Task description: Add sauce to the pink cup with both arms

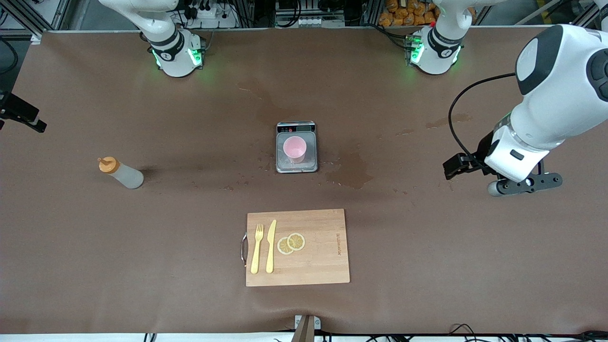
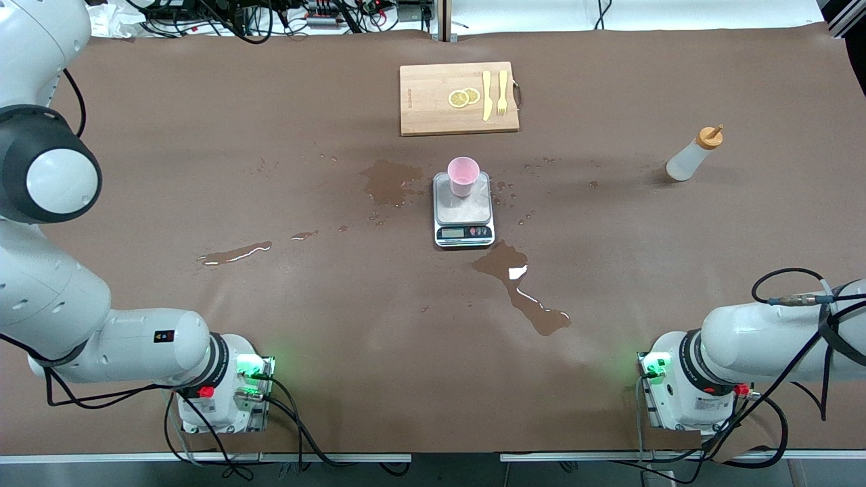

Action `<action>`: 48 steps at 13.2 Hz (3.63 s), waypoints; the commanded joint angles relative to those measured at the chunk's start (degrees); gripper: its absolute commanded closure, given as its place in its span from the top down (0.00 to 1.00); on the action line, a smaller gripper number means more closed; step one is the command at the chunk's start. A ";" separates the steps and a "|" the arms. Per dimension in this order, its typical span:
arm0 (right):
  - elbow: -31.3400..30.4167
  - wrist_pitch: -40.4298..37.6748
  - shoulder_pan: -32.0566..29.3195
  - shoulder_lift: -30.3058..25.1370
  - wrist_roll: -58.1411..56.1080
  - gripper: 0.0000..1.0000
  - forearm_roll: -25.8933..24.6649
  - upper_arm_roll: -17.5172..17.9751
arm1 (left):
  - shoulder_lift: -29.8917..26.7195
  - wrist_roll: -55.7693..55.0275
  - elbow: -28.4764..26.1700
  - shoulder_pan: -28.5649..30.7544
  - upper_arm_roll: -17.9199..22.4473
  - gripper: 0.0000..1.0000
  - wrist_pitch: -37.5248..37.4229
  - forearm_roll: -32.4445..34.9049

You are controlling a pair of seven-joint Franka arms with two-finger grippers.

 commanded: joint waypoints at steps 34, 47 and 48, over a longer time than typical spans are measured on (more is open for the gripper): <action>0.53 -0.92 -0.52 -0.56 0.14 1.00 0.22 -0.02 | -12.30 17.57 2.50 -7.41 19.80 1.00 -17.46 -0.23; 0.61 -0.92 -0.52 -0.47 0.14 1.00 0.13 -0.02 | -12.65 17.92 2.15 -7.58 19.72 1.00 -18.60 -0.23; 0.61 -0.83 -0.52 -0.47 0.14 1.00 0.05 -0.02 | -12.65 17.92 2.15 -7.58 19.72 1.00 -18.60 -0.23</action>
